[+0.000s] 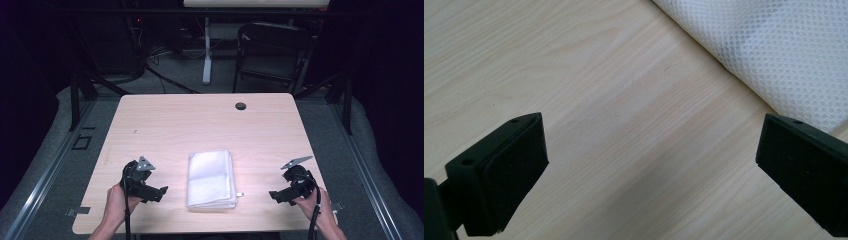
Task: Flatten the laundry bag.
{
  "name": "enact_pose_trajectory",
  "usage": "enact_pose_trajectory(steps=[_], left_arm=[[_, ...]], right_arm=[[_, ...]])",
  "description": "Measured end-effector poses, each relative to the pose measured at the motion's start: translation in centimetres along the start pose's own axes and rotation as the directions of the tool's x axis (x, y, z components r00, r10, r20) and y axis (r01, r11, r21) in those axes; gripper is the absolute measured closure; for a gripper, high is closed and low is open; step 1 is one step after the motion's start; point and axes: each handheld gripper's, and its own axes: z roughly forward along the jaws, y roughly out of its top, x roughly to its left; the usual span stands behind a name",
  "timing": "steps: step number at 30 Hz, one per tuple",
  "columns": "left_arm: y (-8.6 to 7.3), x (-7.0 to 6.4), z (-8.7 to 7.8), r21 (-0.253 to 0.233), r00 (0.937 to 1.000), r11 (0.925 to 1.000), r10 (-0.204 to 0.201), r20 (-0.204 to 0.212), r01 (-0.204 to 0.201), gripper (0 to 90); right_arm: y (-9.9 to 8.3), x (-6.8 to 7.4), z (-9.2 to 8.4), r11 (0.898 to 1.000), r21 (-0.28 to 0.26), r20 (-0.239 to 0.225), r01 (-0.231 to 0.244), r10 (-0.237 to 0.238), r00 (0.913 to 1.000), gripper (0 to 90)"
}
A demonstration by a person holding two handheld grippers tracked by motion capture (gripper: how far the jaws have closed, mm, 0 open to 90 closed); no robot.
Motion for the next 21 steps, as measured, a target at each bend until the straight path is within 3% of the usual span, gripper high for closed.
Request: enact_pose_trajectory(steps=[10, 17, 21], left_arm=[[0.3, -0.4, 0.0, -0.004, 0.9998, 1.0, 0.005, 0.017, -0.005, 0.1], [0.7, -1.2, 0.1, -0.006, 0.9989, 0.9995, 0.032, 0.033, -0.032, 0.3], [1.1, -1.8, 0.2, -0.003, 0.9979, 0.9985, 0.055, 0.033, -0.055, 0.2]], right_arm=[[0.3, 0.6, -0.2, 1.0, 0.008, -0.007, 0.019, -0.019, 0.9998, 0.8], [0.5, 1.0, -0.1, 1.0, 0.01, -0.022, 0.017, -0.016, 0.9996, 1.0], [0.6, 1.0, -0.3, 0.999, 0.016, -0.001, 0.03, -0.03, 0.9996, 1.3]])
